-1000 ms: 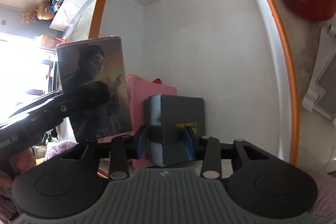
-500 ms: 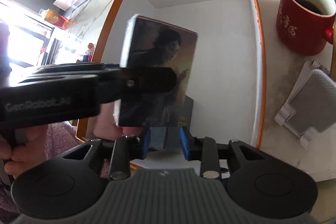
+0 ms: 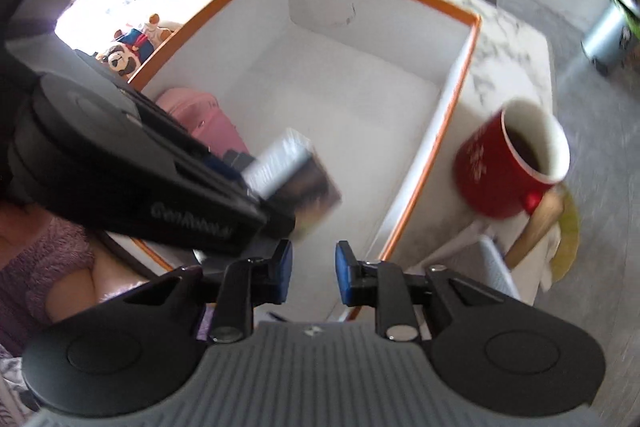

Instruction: Organize objects

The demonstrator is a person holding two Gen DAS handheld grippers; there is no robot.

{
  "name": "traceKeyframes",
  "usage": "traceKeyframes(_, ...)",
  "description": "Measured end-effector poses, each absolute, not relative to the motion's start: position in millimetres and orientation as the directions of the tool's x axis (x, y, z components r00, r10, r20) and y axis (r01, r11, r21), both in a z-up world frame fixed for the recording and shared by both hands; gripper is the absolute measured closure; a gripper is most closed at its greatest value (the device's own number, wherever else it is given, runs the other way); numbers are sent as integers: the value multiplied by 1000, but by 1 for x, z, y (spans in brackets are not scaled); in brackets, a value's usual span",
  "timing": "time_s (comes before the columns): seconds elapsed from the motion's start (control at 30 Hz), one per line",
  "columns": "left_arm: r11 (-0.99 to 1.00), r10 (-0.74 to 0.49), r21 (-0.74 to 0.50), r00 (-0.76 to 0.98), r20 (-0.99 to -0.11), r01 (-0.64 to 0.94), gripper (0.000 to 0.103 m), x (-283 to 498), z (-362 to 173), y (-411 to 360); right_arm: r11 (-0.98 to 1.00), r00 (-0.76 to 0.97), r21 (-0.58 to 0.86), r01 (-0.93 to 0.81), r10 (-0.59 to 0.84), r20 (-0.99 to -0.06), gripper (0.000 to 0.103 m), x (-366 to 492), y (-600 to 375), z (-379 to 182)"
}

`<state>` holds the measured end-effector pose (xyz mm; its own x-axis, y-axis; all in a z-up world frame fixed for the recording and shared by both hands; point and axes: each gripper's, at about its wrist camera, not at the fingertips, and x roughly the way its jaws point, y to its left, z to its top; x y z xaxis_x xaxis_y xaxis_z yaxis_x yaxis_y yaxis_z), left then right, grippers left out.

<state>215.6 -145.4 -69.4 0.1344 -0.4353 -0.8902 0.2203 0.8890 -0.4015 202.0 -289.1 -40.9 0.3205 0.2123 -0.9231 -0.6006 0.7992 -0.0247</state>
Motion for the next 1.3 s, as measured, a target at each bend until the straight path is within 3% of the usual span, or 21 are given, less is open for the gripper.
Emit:
traceKeyframes(0.17,885,-441,-409,119,-889,224,81,212,-68,-144,676,347,-145,-722,172,-922,83,198,-270,-59)
traceKeyframes(0.43,894,-429,-374,232,-873,245,76,210,-42,-121,686,259,-88,-722,150,-954,82,222,-274,-53)
traceKeyframes(0.6,896,-430,-377,256,-866,234,74,205,-42,-102,823,125,50,-565,146,-981,80,253,-278,-51)
traceKeyframes(0.77,900,-429,-376,297,-853,222,74,201,-40,-89,937,76,100,-336,133,-988,67,269,-277,-54)
traceKeyframes(1.0,895,-442,-390,317,-839,216,74,199,-37,-75,972,126,-43,-233,-13,-992,69,258,-257,-63)
traceKeyframes(1.3,870,-492,-441,312,-813,221,74,198,-40,-66,988,110,-125,-91,-115,-987,66,254,-246,-76)
